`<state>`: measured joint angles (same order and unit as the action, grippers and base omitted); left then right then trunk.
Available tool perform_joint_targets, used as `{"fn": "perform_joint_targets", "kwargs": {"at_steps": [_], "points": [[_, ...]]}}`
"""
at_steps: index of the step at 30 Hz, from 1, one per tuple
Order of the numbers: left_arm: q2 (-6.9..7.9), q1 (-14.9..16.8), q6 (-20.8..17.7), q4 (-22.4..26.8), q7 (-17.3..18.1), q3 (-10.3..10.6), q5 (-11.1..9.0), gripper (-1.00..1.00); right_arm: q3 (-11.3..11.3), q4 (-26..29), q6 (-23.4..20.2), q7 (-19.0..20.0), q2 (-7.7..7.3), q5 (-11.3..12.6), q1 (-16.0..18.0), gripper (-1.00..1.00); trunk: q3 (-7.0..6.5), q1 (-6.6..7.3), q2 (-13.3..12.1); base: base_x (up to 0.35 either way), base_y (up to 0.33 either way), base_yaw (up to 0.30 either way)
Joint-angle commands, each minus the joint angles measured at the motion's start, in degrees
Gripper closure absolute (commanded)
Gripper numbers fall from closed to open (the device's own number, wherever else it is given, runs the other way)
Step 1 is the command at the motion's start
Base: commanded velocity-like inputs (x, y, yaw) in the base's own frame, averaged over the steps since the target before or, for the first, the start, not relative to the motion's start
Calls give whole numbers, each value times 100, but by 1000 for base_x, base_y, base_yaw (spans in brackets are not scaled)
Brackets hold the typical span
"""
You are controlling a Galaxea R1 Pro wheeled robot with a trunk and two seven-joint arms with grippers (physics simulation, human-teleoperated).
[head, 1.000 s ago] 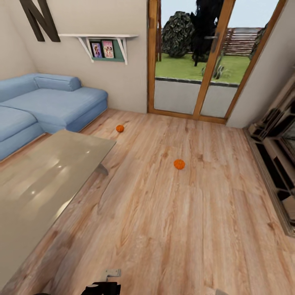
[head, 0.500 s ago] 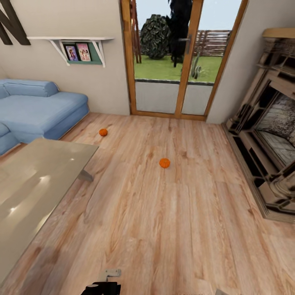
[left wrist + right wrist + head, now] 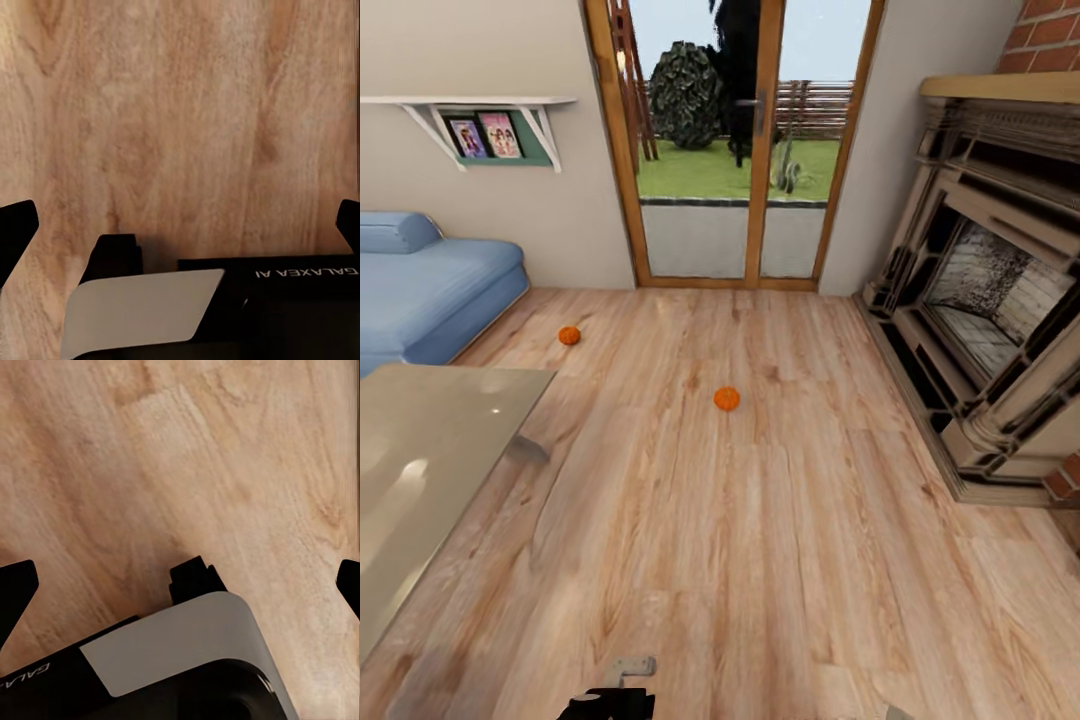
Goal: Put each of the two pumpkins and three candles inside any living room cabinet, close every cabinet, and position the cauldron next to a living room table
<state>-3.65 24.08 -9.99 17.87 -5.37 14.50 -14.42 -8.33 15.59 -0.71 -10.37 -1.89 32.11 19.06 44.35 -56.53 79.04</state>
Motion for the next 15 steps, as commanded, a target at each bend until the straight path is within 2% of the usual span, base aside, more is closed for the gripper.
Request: {"fn": "perform_joint_targets", "kwargs": {"at_steps": [1,15], "points": [[4,0,-29,15,-43,47,-60,-100,-51,9,-8,-35,-4,47,2,-100,0,0,2,0,0,-276],[4,0,-29,15,-43,47,-61,-100,-58,12,-8,-35,-4,50,2,-100,-55,0,2,0,0,-276]]}}
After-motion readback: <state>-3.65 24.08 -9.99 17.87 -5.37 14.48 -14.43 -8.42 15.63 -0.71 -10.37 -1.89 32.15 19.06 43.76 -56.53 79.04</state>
